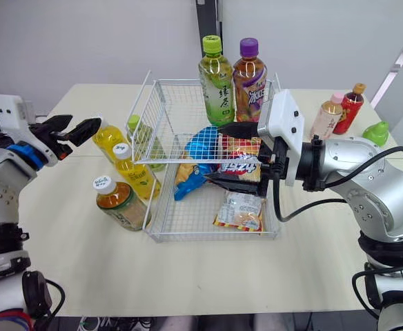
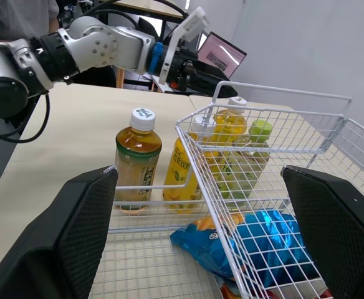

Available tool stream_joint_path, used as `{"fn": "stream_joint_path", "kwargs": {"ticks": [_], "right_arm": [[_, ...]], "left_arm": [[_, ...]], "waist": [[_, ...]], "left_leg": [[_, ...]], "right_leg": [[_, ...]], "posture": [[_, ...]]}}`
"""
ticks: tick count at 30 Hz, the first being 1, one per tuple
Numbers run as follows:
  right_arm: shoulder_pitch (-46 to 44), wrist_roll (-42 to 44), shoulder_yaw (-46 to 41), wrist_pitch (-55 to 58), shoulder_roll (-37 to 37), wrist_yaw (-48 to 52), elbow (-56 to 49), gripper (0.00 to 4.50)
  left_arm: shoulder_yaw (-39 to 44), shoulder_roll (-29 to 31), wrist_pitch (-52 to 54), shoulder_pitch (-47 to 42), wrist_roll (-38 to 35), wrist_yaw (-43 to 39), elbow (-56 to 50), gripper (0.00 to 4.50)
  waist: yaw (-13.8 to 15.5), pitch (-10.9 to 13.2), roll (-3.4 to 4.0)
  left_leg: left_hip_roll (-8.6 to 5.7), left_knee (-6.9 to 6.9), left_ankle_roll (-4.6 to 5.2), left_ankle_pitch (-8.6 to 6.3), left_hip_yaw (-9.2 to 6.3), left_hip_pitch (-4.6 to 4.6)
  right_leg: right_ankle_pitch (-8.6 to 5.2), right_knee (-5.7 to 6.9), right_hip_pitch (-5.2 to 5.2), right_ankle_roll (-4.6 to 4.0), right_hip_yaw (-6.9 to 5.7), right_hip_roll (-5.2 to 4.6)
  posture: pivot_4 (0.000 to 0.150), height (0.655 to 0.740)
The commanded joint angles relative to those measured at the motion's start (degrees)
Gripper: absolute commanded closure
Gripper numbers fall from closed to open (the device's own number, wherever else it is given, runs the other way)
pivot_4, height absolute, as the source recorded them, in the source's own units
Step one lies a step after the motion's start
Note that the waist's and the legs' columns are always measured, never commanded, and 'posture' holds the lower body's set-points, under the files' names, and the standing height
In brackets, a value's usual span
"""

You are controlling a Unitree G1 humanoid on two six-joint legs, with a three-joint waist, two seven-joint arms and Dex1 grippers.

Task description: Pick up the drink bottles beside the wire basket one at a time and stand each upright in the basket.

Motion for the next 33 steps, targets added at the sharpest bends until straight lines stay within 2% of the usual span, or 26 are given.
{"fn": "stream_joint_path", "kwargs": {"ticks": [1,9,19,22,30,33], "right_arm": [[0.0,0.6,-1.3,0.1,-0.4,-1.2,-2.1,0.00],[0.4,1.1,-1.5,0.5,-0.4,-2.7,-2.9,0.00],[0.6,1.7,-1.5,0.9,-0.5,-3.3,-3.2,0.00],[0.5,1.8,-1.5,1.1,-0.5,-3.5,-3.2,0.00],[0.7,2.2,-1.9,1.4,-0.7,-3.7,-3.4,0.00],[0.7,2.2,-1.9,1.3,-0.7,-3.8,-3.3,0.00]], "left_arm": [[-3.0,1.2,-2.9,-4.0,3.0,-0.3,5.3,0.02],[-8.3,1.0,-9.8,-13.1,8.9,-1.4,19.7,0.02],[-10.7,-1.1,-15.4,-19.1,12.7,-1.5,30.9,0.02],[-11.0,-1.3,-15.9,-19.7,13.1,-1.7,32.5,0.62],[-10.6,-1.4,-16.8,-19.7,12.8,-2.6,33.1,3.04],[-10.2,-0.6,-16.5,-19.3,12.5,-3.0,31.8,3.10]], "waist": [[0.0,0.0,0.00],[0.0,0.0,-0.01],[-0.1,0.0,-0.01],[-0.1,0.0,-0.01],[-0.2,0.0,-0.01],[-0.2,0.0,-0.01]], "left_leg": [[0.00,0.00,0.00,0.00,0.00,0.00],[-0.02,0.01,0.00,0.00,-0.01,-0.01],[-0.03,0.01,0.01,0.00,-0.01,-0.01],[-0.03,0.01,0.01,0.00,-0.01,-0.01],[-0.03,0.02,0.01,0.01,-0.01,-0.01],[-0.03,0.02,0.01,0.01,-0.02,-0.01]], "right_leg": [[0.00,0.00,0.00,0.00,-0.01,0.01],[0.00,0.02,-0.01,0.01,-0.01,0.03],[0.00,0.05,-0.01,0.02,-0.01,0.03],[0.00,0.06,-0.02,0.02,-0.01,0.03],[-0.01,0.10,-0.02,0.03,-0.01,0.03],[-0.01,0.10,-0.02,0.03,-0.02,0.03]], "posture": [[0.150,0.7400],[0.150,0.7400],[0.150,0.7400],[0.150,0.7400],[0.150,0.7400],[0.150,0.7400]]}}
